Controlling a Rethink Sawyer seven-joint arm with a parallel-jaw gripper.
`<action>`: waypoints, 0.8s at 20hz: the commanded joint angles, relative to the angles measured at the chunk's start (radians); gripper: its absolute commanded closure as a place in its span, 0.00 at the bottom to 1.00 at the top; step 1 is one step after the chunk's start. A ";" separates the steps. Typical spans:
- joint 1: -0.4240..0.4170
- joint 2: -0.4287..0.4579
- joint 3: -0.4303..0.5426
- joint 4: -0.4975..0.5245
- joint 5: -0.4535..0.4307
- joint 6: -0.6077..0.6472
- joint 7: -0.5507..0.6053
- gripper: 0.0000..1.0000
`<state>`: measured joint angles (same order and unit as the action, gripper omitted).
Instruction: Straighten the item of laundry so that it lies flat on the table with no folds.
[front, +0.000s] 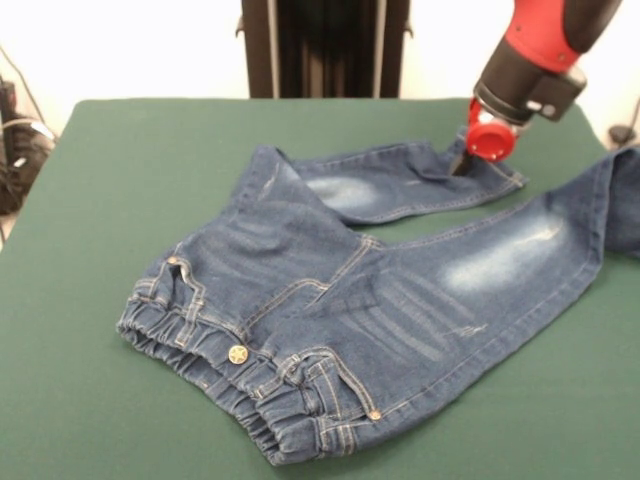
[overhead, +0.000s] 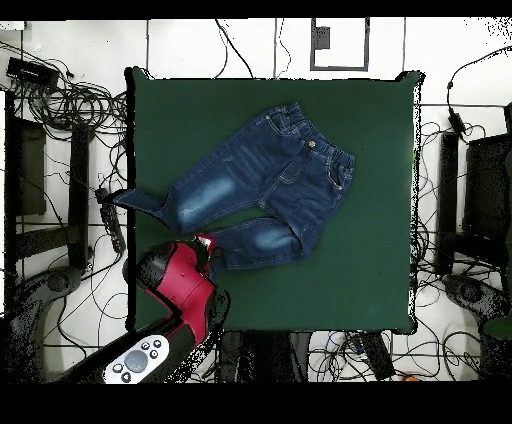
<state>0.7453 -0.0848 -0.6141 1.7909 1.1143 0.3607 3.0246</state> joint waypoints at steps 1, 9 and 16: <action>0.042 0.069 0.117 -0.231 0.039 0.065 0.496 1.00; 0.050 0.085 0.087 -0.261 0.003 0.122 0.573 1.00; 0.042 0.078 0.093 -0.262 -0.018 0.127 0.606 1.00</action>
<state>0.7738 -0.0416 -0.6628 1.7253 1.0906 0.3970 3.2902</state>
